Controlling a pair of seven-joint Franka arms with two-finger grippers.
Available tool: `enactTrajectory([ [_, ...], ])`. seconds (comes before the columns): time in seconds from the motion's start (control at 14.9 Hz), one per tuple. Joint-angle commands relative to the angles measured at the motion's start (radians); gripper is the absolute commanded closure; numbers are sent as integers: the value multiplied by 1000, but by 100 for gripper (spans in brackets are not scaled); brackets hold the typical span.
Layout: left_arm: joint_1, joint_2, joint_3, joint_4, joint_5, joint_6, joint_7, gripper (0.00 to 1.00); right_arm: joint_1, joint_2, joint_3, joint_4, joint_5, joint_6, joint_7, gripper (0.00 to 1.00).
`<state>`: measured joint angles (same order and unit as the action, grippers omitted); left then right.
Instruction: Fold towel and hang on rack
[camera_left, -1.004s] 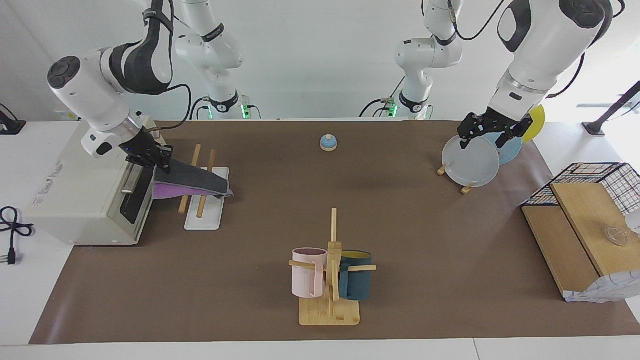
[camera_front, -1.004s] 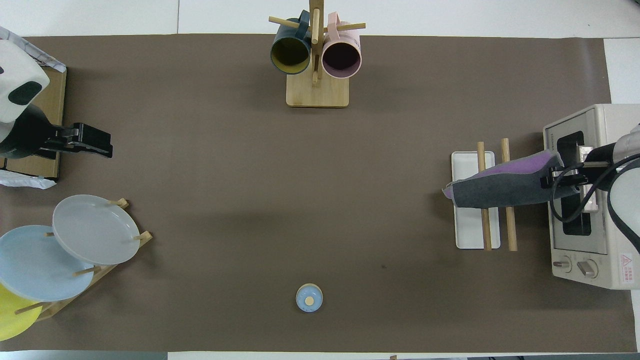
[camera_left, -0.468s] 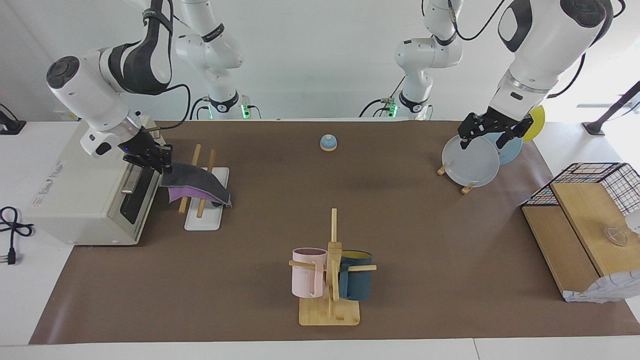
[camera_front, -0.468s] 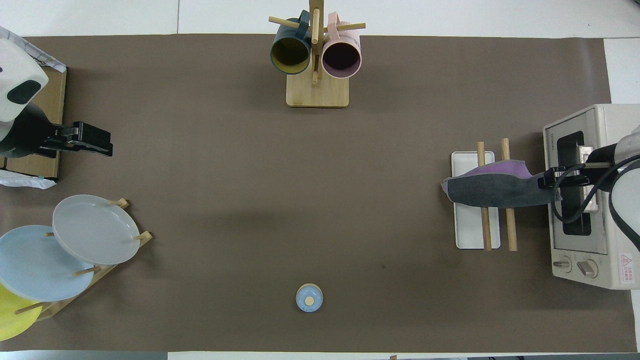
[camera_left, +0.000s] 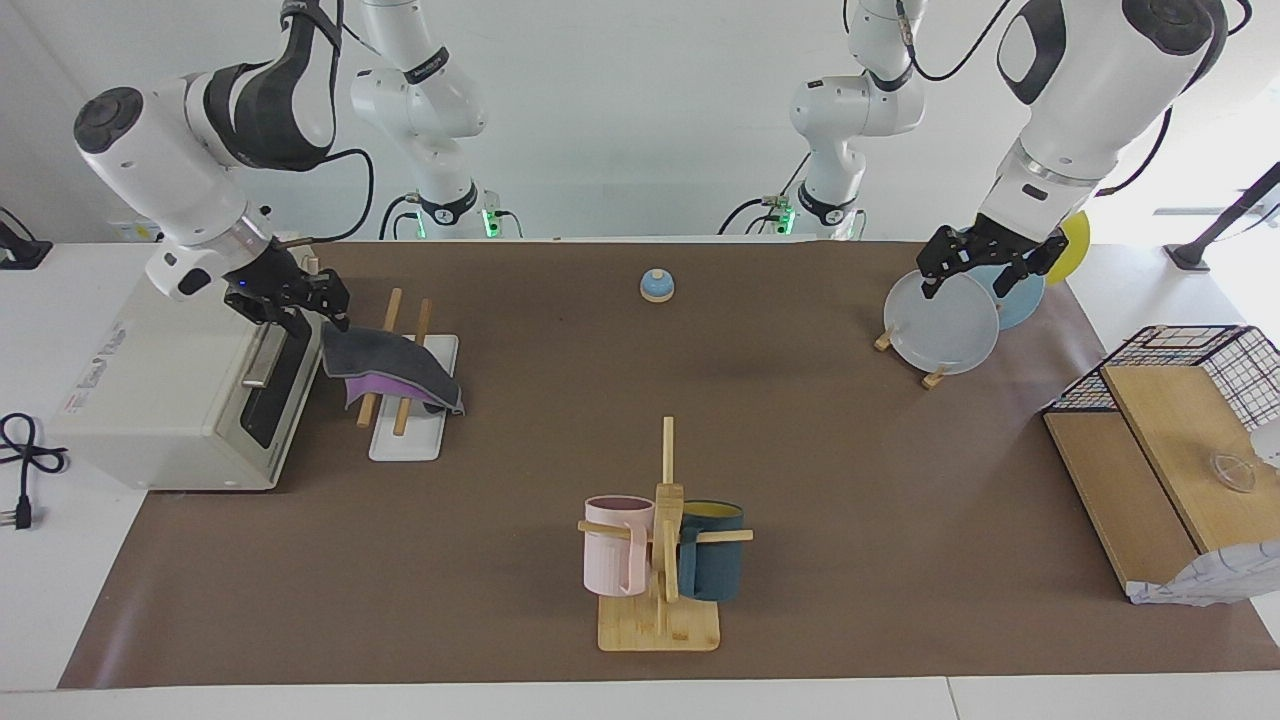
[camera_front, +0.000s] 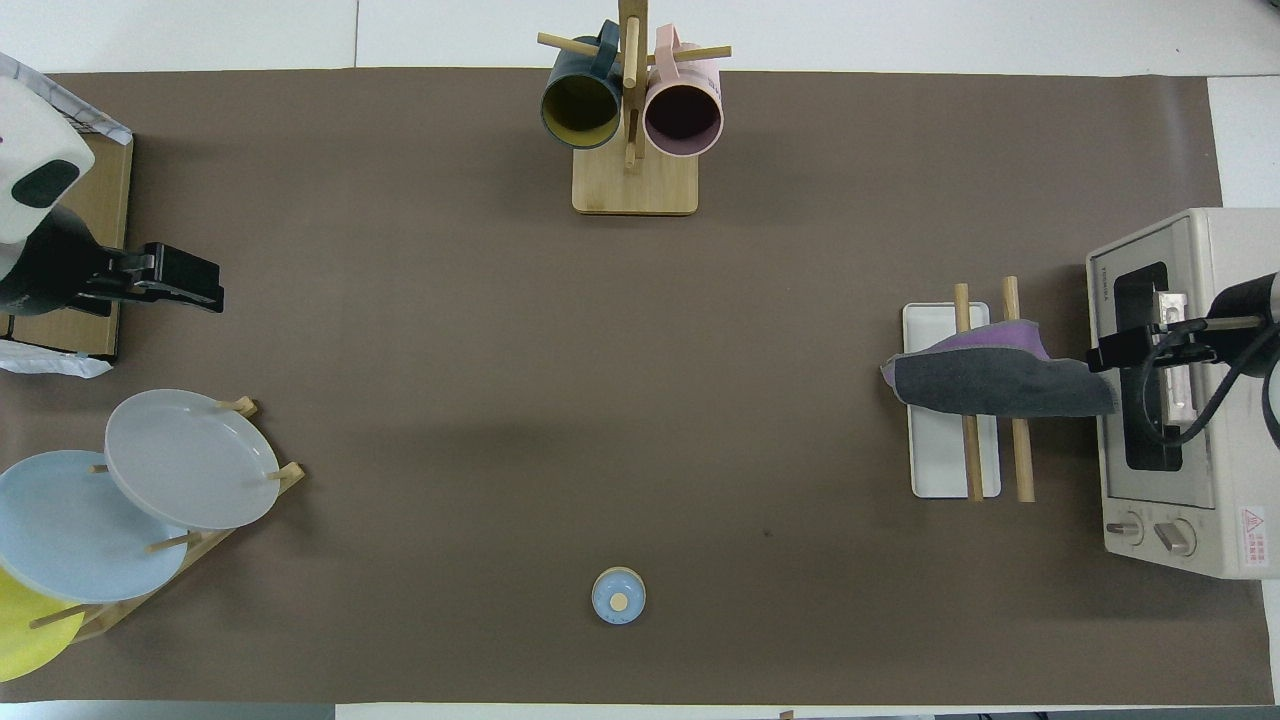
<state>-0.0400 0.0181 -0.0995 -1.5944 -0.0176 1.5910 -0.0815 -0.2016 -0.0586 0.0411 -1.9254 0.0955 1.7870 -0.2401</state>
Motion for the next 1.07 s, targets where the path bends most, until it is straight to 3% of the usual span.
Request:
enactTrajectory([
  [0.0,-3,-4,11,4,-5,-2,9,0,13,23,16,101,-59,-90,-18,0],
  [0.2,-3,-4,11,4,-5,-2,8,0,36,54,16,230,-77,-179,-8,0],
  [0.4,-3,-4,11,4,-4,-2,8,0,90,112,16,380,-181,-293,-5,0],
  [0.67,-3,-4,11,4,-4,-2,8,0,116,111,17,381,-183,-313,131,0],
  [1.0,-3,-4,11,4,-5,0,8,0,162,118,7,416,-191,-319,143,0],
])
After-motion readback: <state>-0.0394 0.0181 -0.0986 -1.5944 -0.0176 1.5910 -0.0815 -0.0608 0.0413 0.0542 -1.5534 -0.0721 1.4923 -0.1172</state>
